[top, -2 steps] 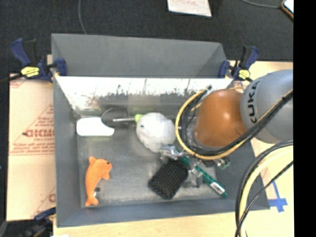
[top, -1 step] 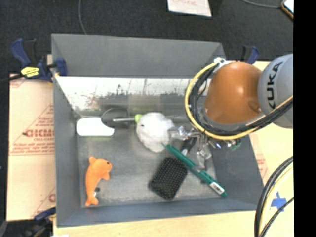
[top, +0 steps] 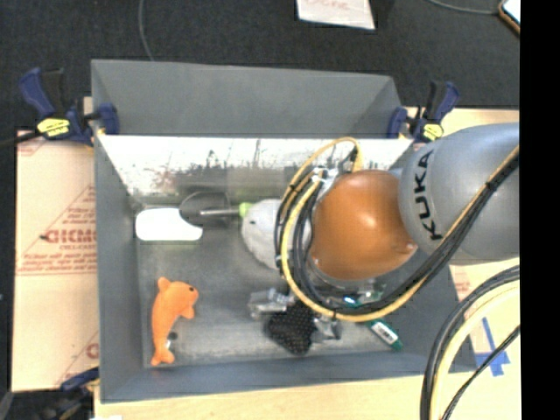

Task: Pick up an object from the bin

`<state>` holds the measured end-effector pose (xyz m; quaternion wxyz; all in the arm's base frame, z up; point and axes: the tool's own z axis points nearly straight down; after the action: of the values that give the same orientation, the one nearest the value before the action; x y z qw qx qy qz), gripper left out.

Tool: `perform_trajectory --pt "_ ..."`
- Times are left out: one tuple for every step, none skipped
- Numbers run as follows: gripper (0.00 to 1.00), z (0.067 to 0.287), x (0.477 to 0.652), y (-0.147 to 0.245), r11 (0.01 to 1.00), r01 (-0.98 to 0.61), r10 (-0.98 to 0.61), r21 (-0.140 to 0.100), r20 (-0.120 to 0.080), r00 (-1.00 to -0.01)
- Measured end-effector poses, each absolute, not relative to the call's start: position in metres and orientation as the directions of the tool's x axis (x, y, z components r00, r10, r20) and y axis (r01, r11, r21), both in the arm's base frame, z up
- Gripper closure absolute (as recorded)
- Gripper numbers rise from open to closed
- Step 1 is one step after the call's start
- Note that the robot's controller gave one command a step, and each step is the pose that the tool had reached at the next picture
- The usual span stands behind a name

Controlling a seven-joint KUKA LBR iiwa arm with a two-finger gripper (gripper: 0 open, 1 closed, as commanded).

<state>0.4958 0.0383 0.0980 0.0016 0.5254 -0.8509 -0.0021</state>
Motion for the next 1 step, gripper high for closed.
perform_trajectory --pt "0.0 0.0709 0.532 -0.023 0.503 -0.864 -0.865 -0.012 -0.001 -0.503"
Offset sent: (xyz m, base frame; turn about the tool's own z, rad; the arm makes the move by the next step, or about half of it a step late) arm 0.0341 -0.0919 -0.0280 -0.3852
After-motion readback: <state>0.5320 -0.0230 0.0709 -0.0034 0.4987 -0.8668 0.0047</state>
